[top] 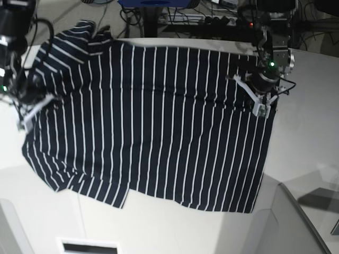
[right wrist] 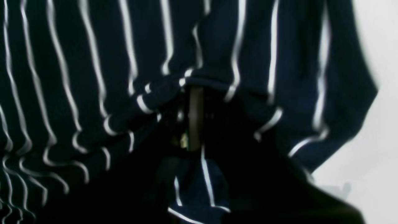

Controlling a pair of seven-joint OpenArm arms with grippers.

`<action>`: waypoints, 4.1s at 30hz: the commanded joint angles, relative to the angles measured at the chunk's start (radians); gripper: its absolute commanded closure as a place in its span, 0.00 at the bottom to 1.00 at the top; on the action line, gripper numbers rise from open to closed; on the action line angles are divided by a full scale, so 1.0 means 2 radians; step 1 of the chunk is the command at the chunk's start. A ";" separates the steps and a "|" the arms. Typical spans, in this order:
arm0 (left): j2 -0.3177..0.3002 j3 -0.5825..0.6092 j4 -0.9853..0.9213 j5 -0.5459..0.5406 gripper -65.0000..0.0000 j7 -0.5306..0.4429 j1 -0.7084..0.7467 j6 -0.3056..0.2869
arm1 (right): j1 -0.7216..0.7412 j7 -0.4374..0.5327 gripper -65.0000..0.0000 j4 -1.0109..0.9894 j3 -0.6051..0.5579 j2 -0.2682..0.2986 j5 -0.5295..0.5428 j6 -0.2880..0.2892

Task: Layout the t-shirt on the table in an organized manner, then fold the t-shirt properly
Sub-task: 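Drag the grasped fabric with both grippers toward the collar edge, release, then grasp the collar-side edge of the shirt with both grippers, then pull the held edge apart and outward with both grippers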

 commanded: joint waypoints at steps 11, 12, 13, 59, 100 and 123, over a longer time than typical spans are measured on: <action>-0.002 -0.001 -0.079 0.014 1.00 0.029 -0.089 0.043 | 0.121 0.085 1.00 -0.183 -0.055 0.030 -0.008 -0.004; -0.001 -0.001 -0.088 0.014 1.00 0.029 -0.098 0.043 | 0.137 0.095 1.00 -0.201 -0.063 0.032 -0.008 -0.004; -0.001 -0.001 -0.096 0.014 1.00 0.028 -0.107 0.043 | 0.149 0.105 1.00 -0.218 -0.067 0.034 -0.008 -0.004; -0.052 -0.163 0.181 -0.217 0.56 0.086 0.134 0.038 | -0.161 -0.116 0.27 0.181 0.244 -0.158 -0.006 0.169; -0.011 -0.164 0.009 -0.223 0.03 0.003 0.111 -0.078 | -0.173 -0.118 0.99 0.180 0.180 -0.155 -0.007 0.169; 0.020 -0.202 -0.095 -0.222 0.76 0.004 0.026 -0.079 | -0.179 -0.116 0.99 0.179 0.179 -0.139 -0.007 0.169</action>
